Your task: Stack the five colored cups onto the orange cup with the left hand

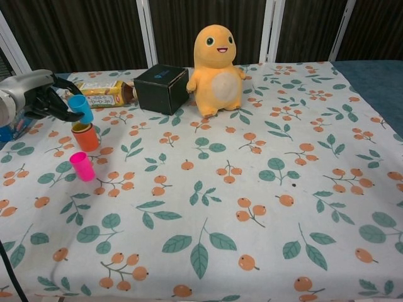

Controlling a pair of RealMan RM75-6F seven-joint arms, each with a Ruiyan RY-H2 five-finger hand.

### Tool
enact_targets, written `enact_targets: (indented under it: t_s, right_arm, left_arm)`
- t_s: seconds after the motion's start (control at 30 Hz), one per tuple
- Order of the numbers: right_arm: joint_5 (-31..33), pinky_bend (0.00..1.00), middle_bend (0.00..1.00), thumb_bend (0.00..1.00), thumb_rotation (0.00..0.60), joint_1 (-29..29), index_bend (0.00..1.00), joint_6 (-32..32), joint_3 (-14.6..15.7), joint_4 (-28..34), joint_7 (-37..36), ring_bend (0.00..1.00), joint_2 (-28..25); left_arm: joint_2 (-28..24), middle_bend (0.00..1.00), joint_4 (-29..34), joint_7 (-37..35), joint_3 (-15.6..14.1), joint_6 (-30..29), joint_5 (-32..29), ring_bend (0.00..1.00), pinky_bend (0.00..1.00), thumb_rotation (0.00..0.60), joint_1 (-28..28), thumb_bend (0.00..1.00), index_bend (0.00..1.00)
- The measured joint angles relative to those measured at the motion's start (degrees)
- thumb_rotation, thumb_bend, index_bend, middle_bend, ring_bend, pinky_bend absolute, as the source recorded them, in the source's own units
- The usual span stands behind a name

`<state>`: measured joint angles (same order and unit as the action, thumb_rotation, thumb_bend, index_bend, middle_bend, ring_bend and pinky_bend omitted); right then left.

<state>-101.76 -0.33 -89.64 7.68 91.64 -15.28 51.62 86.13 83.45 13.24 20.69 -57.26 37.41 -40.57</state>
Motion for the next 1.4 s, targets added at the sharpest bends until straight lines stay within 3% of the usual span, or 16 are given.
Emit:
enact_targets:
  t_s: [0.53,0.6,0.7,0.77,0.97,1.13,1.4]
  right_arm:
    - [0.3,0.0,0.0,0.12,0.6,-0.1,0.0,0.1,-0.1,0.1,0.5,0.0,0.2]
    - [0.3,0.0,0.0,0.12,0.6,-0.1,0.0,0.2,-0.1,0.2,0.6,0.0,0.2]
    - [0.3,0.0,0.0,0.12,0.6,-0.1,0.0,0.2,-0.1,0.2,0.7,0.0,0.2]
    - [0.2,0.0,0.0,0.12,0.6,-0.1,0.0,0.2,-0.1,0.2,0.7,0.0,0.2]
    - [0.1,0.0,0.0,0.12,0.6,-0.1,0.0,0.3,0.0,0.2,1.0,0.0,0.3]
    - [0.0,0.0,0.0,0.12,0.6,-0.1,0.0,0.3,0.0,0.2,1.3,0.0,0.4]
    - [-0.4,0.0,0.0,0.12,0.6,-0.1,0.0,0.7,0.2,0.4,2.3,0.0,0.7]
  left_arm:
    - [0.2,1.0,-3.2,-1.0,-1.0,3.1,-1.1,1.0,1.0,0.6,-0.5,0.35,0.5]
    - [0.2,1.0,-3.3,-0.7,-1.4,3.5,-1.3,1.0,1.0,0.6,-0.6,0.35,0.38]
    - [0.1,1.0,-3.3,-0.1,-1.9,4.0,-1.9,1.0,1.0,0.6,-0.8,0.35,0.07]
    - [0.1,1.0,-3.3,0.0,-2.1,3.9,-1.8,1.0,1.0,0.6,-0.8,0.35,0.0]
    - [-1.0,1.0,-1.2,-0.7,-2.6,3.6,-0.3,1.0,1.0,0.6,-0.1,0.35,0.0]
    - [-3.8,1.0,4.9,-3.0,-4.1,2.9,5.2,1.0,1.0,0.6,2.1,0.34,0.03]
    - [-10.7,1.0,15.4,-11.4,-11.0,2.3,20.4,1.0,1.0,0.6,9.1,0.34,0.12]
